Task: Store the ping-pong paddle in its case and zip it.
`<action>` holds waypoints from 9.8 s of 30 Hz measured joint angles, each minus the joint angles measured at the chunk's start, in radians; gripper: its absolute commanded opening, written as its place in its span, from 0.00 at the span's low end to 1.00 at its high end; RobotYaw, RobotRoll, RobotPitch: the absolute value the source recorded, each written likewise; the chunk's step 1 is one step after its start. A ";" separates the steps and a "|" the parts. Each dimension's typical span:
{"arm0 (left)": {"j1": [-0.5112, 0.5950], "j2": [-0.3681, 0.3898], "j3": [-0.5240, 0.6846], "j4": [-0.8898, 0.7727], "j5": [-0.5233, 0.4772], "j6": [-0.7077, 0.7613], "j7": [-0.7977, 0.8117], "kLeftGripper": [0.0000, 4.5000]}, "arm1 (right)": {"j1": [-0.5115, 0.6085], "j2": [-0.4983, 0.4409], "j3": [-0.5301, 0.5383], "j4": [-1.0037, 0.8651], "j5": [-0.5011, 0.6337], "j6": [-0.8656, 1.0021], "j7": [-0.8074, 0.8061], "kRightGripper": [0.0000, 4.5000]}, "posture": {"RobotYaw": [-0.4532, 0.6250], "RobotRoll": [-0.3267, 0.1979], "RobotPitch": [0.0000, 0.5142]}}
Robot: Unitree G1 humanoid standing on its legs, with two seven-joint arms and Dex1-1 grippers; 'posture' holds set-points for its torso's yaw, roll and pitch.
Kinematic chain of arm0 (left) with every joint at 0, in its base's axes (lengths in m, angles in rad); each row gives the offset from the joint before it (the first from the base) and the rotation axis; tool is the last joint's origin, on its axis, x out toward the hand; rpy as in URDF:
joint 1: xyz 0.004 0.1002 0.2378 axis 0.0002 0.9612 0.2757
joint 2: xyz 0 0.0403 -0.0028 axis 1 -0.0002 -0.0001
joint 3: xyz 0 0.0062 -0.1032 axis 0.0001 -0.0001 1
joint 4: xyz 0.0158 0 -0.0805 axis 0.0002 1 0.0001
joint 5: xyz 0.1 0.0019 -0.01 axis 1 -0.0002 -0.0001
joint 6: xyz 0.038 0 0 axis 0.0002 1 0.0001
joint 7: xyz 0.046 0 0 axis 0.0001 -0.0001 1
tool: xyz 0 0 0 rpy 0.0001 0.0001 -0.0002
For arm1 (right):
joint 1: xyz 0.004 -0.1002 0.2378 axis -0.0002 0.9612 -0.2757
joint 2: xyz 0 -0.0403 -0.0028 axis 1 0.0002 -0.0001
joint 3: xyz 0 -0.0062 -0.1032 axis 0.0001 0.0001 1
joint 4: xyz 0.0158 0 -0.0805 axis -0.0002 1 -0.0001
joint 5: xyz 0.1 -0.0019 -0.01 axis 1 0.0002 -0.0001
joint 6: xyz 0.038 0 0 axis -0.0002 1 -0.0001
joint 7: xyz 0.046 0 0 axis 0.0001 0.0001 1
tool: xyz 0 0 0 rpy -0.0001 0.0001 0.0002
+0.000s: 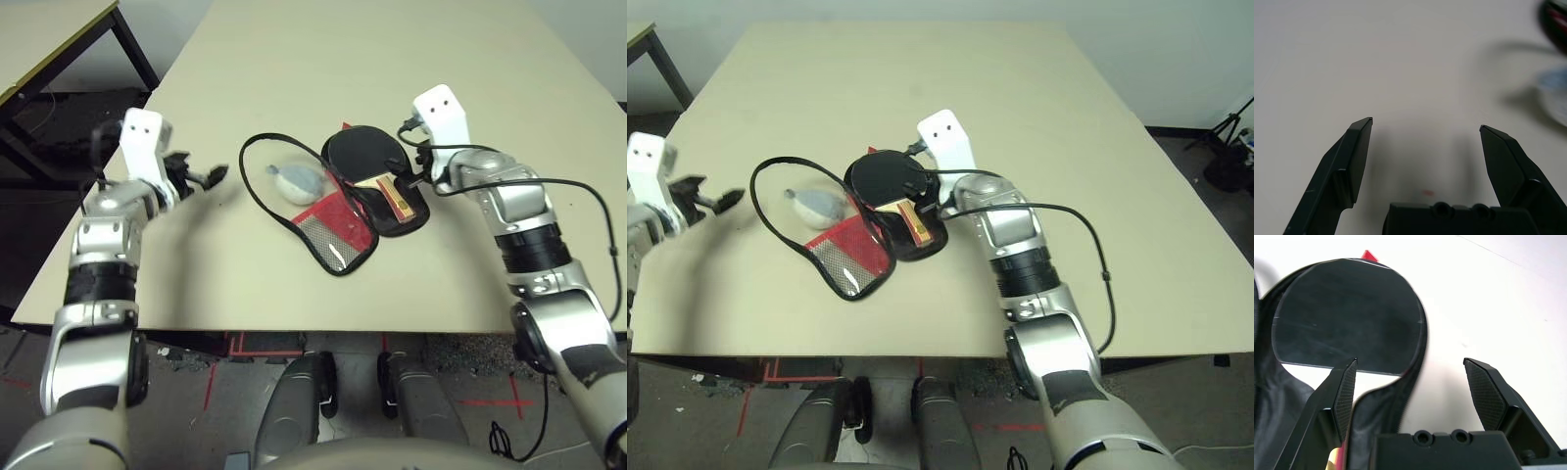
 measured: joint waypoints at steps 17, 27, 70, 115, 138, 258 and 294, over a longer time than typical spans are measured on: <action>-0.201 -0.234 -0.213 -0.175 -0.137 0.234 -0.157 1.00 | -0.001 -0.094 -0.202 0.033 0.024 0.052 -0.050 0.99 | 0.33 0.62 0.39; -0.288 -0.307 -0.228 0.023 -0.064 0.065 -0.136 1.00 | -0.016 0.005 -0.434 -0.059 0.205 0.416 -0.068 0.99 | 0.33 0.62 0.35; -0.215 -0.141 -0.136 -0.018 -0.064 0.048 -0.140 1.00 | 0.170 0.241 -0.598 -0.118 0.825 0.719 -0.466 0.99 | 0.35 0.62 0.37; -0.214 -0.168 -0.144 0.002 -0.057 0.019 -0.139 1.00 | 0.773 -0.624 -0.050 -0.606 1.841 0.305 -0.549 0.00 | 0.28 0.62 0.39; -0.209 -0.162 -0.151 0.000 -0.057 0.018 -0.133 1.00 | 0.416 -0.494 0.090 -0.359 1.780 0.222 -0.732 0.15 | 0.33 0.62 0.40; -0.203 -0.103 -0.134 0.001 -0.056 0.017 -0.141 1.00 | 0.218 -0.577 0.027 -0.367 1.631 0.315 -0.584 0.99 | 0.30 0.62 0.37; -0.071 0.238 -0.146 -0.178 -0.058 0.120 -0.480 1.00 | 0.054 -0.285 0.321 -0.490 0.430 0.238 0.227 0.99 | 0.34 0.62 0.34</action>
